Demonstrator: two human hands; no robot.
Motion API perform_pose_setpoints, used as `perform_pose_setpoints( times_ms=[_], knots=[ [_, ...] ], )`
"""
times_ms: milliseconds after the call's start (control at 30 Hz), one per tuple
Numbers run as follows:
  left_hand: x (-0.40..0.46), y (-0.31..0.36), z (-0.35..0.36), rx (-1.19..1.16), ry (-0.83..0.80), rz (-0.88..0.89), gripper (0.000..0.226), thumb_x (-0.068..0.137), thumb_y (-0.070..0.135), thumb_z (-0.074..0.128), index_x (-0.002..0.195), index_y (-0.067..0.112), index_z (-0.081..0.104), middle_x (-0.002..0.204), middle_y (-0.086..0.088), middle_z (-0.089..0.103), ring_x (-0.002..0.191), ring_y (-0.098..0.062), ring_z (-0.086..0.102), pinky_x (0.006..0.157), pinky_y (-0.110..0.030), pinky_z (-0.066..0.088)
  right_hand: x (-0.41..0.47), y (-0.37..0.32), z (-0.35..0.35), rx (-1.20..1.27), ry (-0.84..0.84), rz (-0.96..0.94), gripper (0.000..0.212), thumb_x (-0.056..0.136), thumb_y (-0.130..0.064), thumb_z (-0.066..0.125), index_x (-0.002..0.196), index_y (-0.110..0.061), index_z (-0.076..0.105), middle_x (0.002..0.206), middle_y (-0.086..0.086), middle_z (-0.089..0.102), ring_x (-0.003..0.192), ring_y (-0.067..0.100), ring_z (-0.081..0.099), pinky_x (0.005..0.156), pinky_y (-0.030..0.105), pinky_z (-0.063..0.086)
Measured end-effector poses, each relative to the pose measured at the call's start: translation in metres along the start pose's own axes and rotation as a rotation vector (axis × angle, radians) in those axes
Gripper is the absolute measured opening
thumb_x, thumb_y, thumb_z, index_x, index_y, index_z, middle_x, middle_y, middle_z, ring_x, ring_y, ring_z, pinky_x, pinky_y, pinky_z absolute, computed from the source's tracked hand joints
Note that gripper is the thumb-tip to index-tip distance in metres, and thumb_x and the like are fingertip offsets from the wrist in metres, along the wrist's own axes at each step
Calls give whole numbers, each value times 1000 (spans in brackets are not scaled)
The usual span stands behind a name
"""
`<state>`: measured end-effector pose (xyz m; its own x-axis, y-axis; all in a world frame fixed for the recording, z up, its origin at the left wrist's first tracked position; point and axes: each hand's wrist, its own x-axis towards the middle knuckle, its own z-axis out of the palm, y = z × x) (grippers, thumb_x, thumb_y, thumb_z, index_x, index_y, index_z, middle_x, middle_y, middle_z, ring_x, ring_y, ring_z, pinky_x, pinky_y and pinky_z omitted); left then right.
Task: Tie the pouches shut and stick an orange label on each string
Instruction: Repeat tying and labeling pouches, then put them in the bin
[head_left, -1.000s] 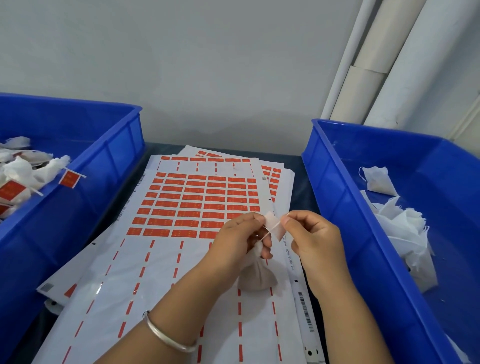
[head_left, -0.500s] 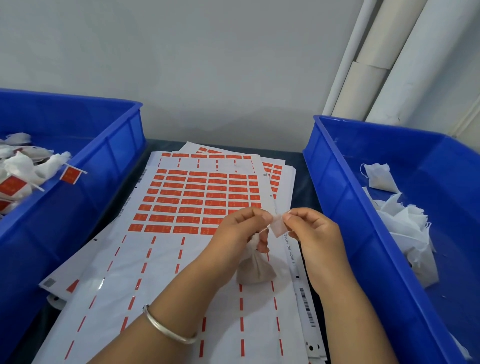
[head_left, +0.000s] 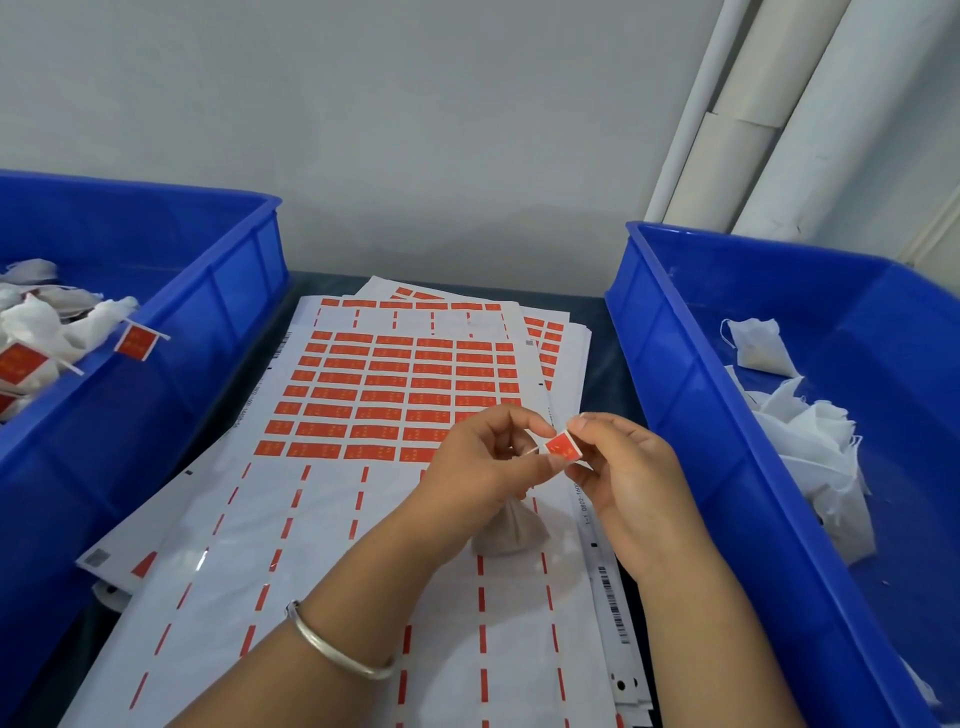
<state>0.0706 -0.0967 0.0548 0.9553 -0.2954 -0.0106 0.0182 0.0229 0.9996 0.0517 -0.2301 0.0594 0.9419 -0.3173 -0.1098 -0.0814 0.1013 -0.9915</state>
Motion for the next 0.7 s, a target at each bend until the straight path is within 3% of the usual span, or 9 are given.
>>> perform_pose_setpoints(
  times_ms=[333, 500, 700],
  knots=[
    [3, -4, 0, 68, 54, 13, 16, 69, 20, 80, 76, 28, 68, 65, 5, 62, 61, -10, 57, 61, -19, 53, -1, 2, 1, 85, -50, 58, 12, 91, -19, 60, 98, -14, 68, 98, 4, 74, 93, 23, 70, 85, 38, 56],
    [5, -6, 1, 135, 69, 19, 17, 70, 20, 80, 74, 29, 66, 67, 4, 61, 60, -9, 57, 57, -11, 50, -1, 2, 1, 102, -66, 72, 15, 91, -19, 60, 103, -12, 67, 103, 6, 72, 96, 25, 69, 84, 38, 57],
    [2, -5, 0, 104, 5, 37, 17, 71, 23, 79, 79, 31, 66, 79, 4, 65, 78, -14, 63, 66, -13, 52, -2, 0, -1, 79, -70, 58, 14, 92, -20, 59, 100, -12, 69, 98, 4, 74, 94, 24, 70, 85, 39, 56]
  ],
)
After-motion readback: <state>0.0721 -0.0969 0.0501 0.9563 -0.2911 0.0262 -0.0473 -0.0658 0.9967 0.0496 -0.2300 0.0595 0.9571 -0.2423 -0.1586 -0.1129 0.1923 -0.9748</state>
